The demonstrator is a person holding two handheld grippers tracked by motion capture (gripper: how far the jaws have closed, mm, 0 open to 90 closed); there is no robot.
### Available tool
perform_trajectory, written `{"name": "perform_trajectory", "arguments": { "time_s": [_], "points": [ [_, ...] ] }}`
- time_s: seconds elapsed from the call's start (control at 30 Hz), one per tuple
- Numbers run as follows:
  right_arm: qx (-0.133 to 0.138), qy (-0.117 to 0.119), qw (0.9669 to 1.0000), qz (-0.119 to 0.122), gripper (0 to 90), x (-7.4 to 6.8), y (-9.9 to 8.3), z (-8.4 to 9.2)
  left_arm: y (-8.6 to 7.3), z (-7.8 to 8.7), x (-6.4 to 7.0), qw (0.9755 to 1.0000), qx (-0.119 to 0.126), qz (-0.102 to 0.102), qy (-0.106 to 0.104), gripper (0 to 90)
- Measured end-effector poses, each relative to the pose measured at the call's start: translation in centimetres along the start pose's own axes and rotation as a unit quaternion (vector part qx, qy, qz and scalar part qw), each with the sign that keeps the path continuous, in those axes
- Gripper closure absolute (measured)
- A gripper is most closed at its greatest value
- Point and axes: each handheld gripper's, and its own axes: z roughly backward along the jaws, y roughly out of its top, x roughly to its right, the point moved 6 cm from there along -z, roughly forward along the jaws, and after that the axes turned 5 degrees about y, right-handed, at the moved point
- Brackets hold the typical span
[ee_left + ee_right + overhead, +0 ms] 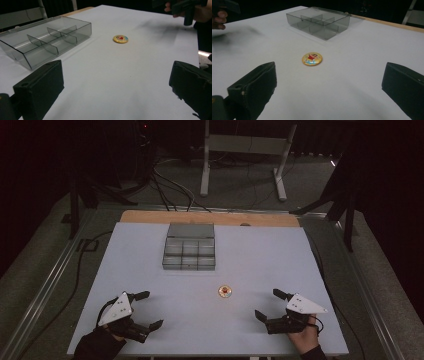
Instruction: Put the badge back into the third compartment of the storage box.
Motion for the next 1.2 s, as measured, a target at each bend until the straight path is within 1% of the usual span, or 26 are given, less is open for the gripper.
{"name": "perform_trajectory", "arguments": {
  "time_s": [0.1, 0.17, 0.23, 0.3, 0.37, 0.4, 0.6, 0.67, 0.73, 0.77, 0.83, 0.97, 1.2],
  "points": [
    [-0.001, -0.003, 1.0000, 0.002, 0.0, 0.0, 0.0, 0.1, -0.2, 0.0, -0.1, 1.0000, -0.005, 0.001, 0.000, 0.0],
    [0.001, -0.010, 0.9999, 0.007, 0.0, 0.1, 0.1, 0.2, -0.2, -0.1, -0.1, 1.0000, -0.006, 0.002, -0.002, 0.0],
    [0.000, -0.013, 0.9999, 0.007, 0.0, 0.1, 0.1, 0.2, -0.1, -0.1, 0.0, 1.0000, -0.004, 0.002, -0.004, 0.0],
    [-0.007, -0.016, 0.9998, 0.006, 0.0, 0.2, -0.1, 0.1, -0.1, -0.1, 0.0, 1.0000, -0.006, 0.002, -0.004, 0.0],
    [-0.010, -0.017, 0.9998, 0.006, 0.0, 0.3, -0.1, 0.1, -0.2, -0.1, 0.0, 1.0000, -0.007, 0.004, -0.004, 0.0],
    [-0.016, -0.017, 0.9997, 0.006, 0.0, 0.3, -0.2, 0.0, -0.2, -0.1, -0.1, 1.0000, -0.008, 0.004, -0.003, 0.0],
    [-0.023, -0.017, 0.9996, 0.003, 0.0, 0.3, -0.3, -0.3, -0.2, -0.1, -0.1, 1.0000, -0.006, 0.005, -0.003, 0.0],
    [-0.021, -0.021, 0.9996, 0.004, 0.0, 0.3, -0.1, -0.3, -0.3, 0.0, -0.2, 0.9999, -0.006, 0.008, -0.001, 0.0],
    [-0.020, -0.022, 0.9996, 0.000, 0.0, 0.4, 0.1, -0.2, -0.1, 0.0, -0.1, 1.0000, -0.002, 0.009, -0.002, 0.0],
    [-0.022, -0.022, 0.9995, -0.003, 0.0, 0.4, 0.3, -0.3, -0.1, 0.0, -0.1, 1.0000, -0.001, 0.010, -0.002, 0.0],
    [-0.026, -0.021, 0.9994, -0.003, 0.0, 0.4, 0.3, -0.3, -0.1, 0.0, -0.1, 1.0000, -0.003, 0.007, -0.002, 0.0],
    [-0.025, -0.019, 0.9995, -0.002, 0.0, 0.3, 0.6, -0.3, -0.1, 0.0, -0.1, 1.0000, -0.001, 0.007, -0.003, 0.0],
    [-0.013, -0.022, 0.9997, -0.004, 0.0, 0.4, 1.5, -0.1, -0.1, 0.0, 0.0, 1.0000, 0.000, 0.008, -0.005, 0.0]
  ]
}}
